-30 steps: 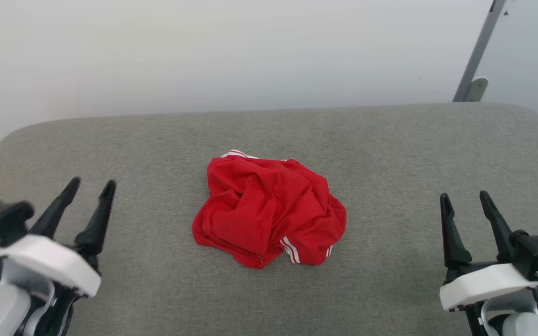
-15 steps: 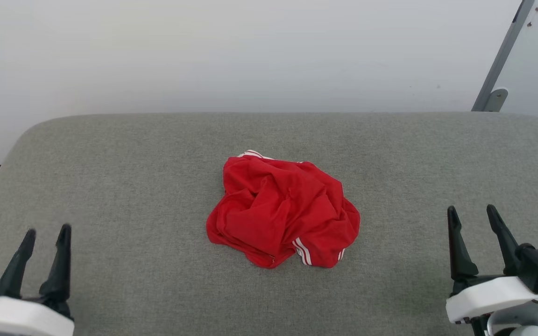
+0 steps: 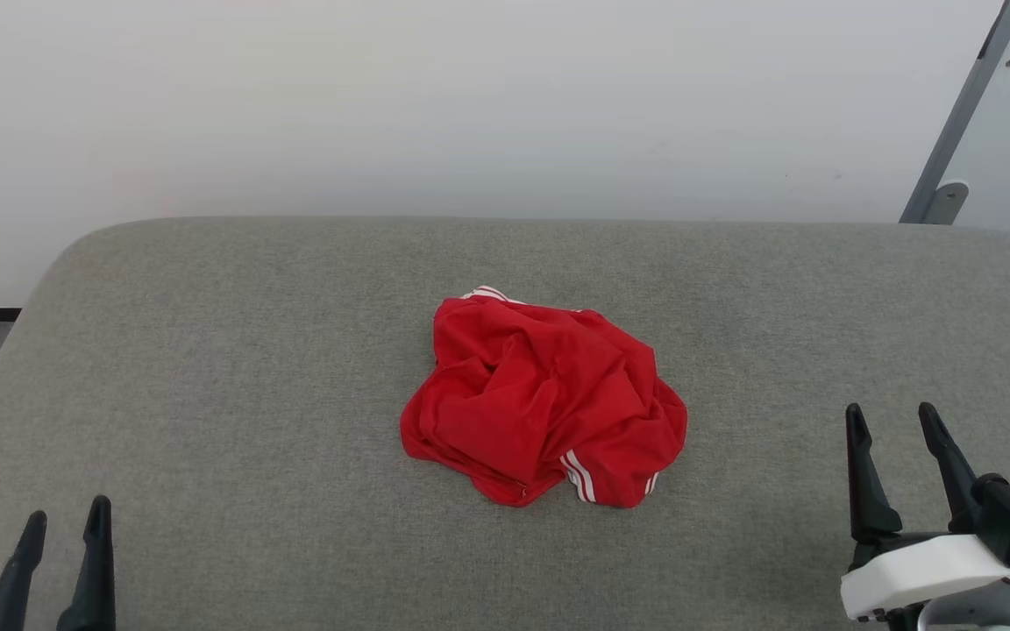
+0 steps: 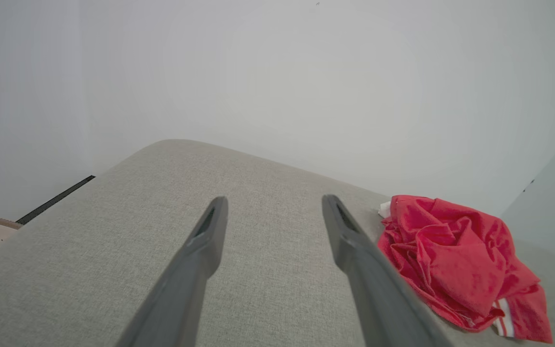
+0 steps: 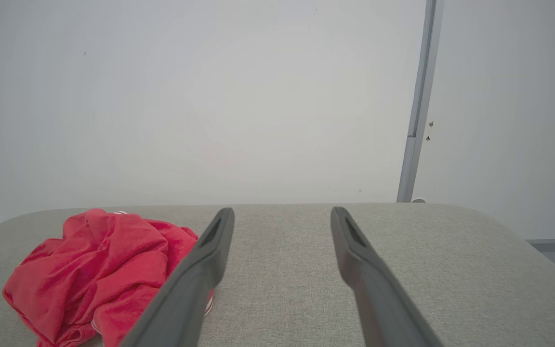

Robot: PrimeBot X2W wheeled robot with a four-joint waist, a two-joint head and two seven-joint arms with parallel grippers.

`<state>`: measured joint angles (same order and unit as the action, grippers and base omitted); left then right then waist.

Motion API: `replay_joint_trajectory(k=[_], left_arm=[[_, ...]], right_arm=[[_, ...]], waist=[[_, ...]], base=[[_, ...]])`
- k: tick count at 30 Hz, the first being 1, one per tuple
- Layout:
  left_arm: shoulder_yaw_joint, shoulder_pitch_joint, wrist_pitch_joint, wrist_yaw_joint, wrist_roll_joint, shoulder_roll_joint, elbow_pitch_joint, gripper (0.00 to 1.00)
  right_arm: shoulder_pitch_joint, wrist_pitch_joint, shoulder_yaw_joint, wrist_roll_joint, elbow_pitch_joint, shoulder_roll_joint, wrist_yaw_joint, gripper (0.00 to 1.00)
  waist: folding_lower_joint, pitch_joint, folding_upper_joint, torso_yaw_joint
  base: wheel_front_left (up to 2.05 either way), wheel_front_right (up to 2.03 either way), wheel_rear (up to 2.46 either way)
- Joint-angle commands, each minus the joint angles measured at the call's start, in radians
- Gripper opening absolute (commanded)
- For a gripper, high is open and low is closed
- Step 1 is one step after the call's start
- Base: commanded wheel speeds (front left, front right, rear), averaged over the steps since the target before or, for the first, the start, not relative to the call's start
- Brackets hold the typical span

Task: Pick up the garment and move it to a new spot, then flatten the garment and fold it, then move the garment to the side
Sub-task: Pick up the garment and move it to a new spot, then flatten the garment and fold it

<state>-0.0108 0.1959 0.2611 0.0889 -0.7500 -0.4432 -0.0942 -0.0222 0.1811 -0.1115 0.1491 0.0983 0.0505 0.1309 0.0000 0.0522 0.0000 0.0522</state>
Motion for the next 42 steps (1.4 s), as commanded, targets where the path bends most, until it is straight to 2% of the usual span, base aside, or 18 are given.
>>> replay_joint_trajectory(k=[1, 10, 24, 33, 39, 42], left_arm=[[-0.013, 0.016, 0.005, 0.012, 0.016, 0.013, -0.006, 1.0], [-0.042, 0.029, 0.005, 0.035, 0.054, 0.079, -0.013, 1.0], [-0.045, 0.03, 0.005, 0.041, 0.065, 0.107, -0.001, 1.0], [-0.008, 0.004, 0.005, 0.041, 0.058, 0.102, 0.005, 1.0], [0.038, -0.028, 0.005, 0.041, 0.062, 0.09, -0.006, 1.0], [0.066, -0.055, 0.005, 0.041, 0.051, 0.084, -0.011, 1.0]], right_arm=[[-0.007, 0.007, -0.001, 0.004, 0.002, 0.0, 0.0, 1.0], [-0.01, 0.009, 0.003, 0.006, 0.006, 0.0, 0.0, 1.0], [0.01, -0.026, 0.03, 0.01, 0.017, 0.0, 0.0, 1.0], [0.105, -0.173, 0.129, -0.012, 0.101, -0.001, 0.0, 1.0], [0.205, -0.304, 0.214, 0.0, 0.232, 0.029, 0.0, 1.0], [0.281, -0.408, 0.256, 0.015, 0.33, 0.053, 0.0, 1.0]], waist=[[0.0, 0.001, 0.0, 0.002], [0.0, 0.005, 0.0, 0.011], [0.0, 0.002, 0.0, 0.026], [0.0, -0.017, 0.0, 0.087], [0.0, -0.034, 0.0, 0.153], [0.0, -0.057, 0.0, 0.199]], base=[[0.0, 0.0, 0.0], [0.0, 0.0, 0.0], [0.0, 0.0, 0.0], [0.0, 0.0, 0.0], [0.0, 0.0, 0.0], [0.0, 0.0, 0.0]])
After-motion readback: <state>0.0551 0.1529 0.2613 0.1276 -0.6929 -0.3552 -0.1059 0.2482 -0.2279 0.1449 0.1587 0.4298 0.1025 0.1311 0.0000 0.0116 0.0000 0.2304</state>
